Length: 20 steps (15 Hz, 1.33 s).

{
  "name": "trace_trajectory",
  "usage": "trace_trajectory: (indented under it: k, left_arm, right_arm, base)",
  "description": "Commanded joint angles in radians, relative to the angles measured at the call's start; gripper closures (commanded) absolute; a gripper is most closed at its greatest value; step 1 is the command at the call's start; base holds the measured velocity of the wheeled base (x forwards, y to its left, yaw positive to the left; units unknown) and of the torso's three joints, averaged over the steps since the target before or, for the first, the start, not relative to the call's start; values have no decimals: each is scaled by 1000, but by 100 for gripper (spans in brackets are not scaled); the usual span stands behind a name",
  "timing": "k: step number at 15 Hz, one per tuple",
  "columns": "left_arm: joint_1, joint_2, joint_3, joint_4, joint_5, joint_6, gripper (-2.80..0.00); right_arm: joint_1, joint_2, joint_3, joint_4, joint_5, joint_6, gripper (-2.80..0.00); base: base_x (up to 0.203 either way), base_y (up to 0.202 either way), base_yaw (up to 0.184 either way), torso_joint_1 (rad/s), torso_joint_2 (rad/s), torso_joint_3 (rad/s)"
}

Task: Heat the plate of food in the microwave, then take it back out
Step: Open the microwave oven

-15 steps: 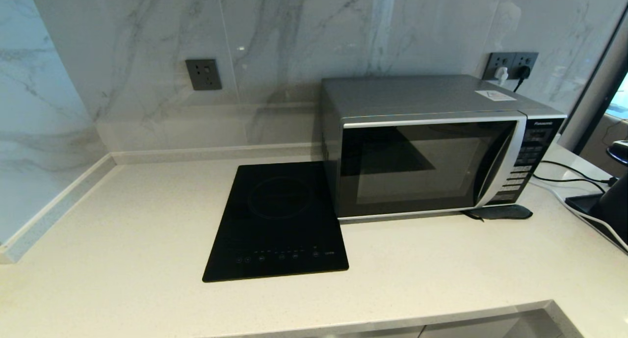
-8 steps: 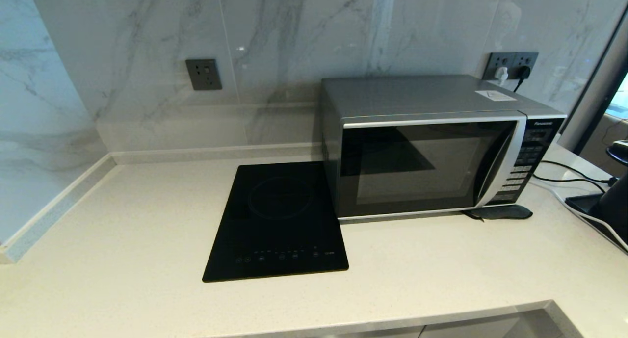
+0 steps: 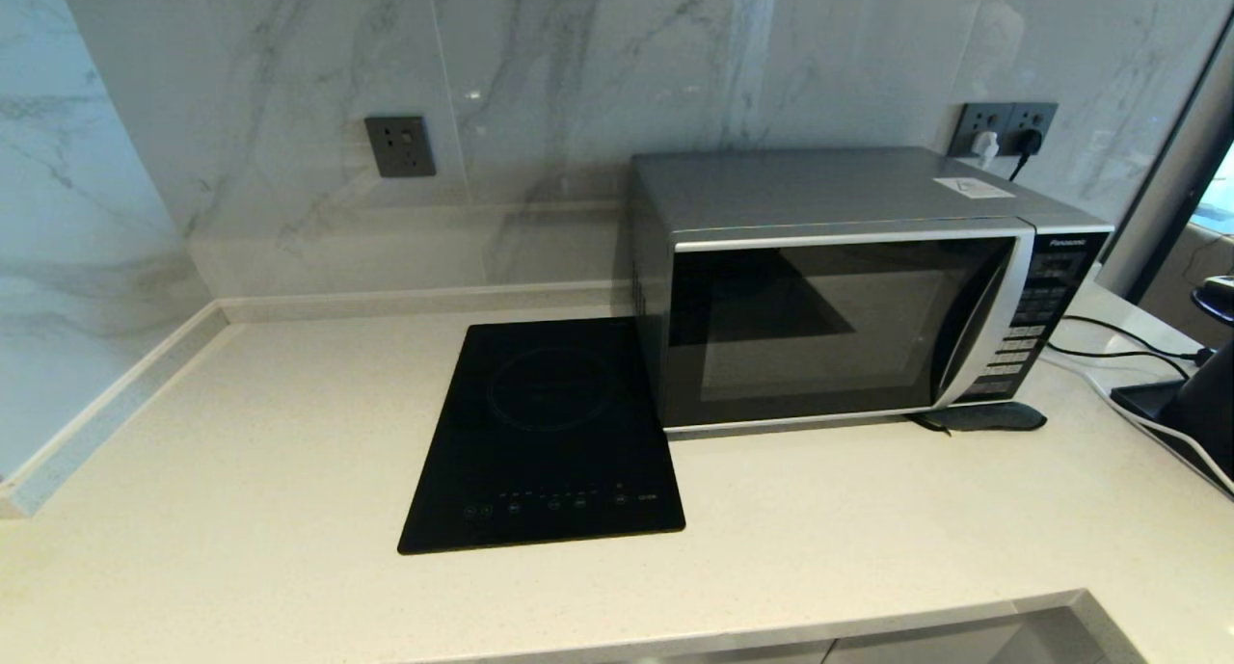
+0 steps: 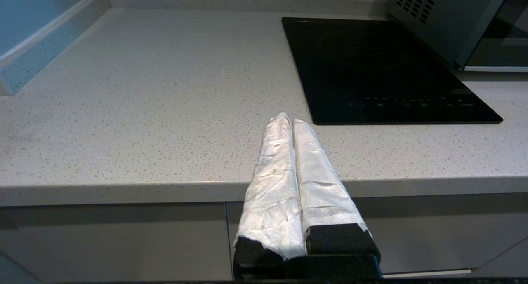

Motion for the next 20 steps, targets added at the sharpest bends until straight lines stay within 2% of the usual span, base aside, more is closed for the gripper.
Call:
trace_trajectory:
  k: [1, 20]
  left_arm:
    - [0, 2, 0, 0, 0, -1, 0]
    - [0, 2, 0, 0, 0, -1, 0]
  right_arm:
    - [0, 1, 2, 0, 0, 1, 0]
    - [0, 1, 2, 1, -2, -22, 0]
  base:
    - [0, 0, 0, 0, 0, 0]
    - [0, 0, 0, 0, 0, 0]
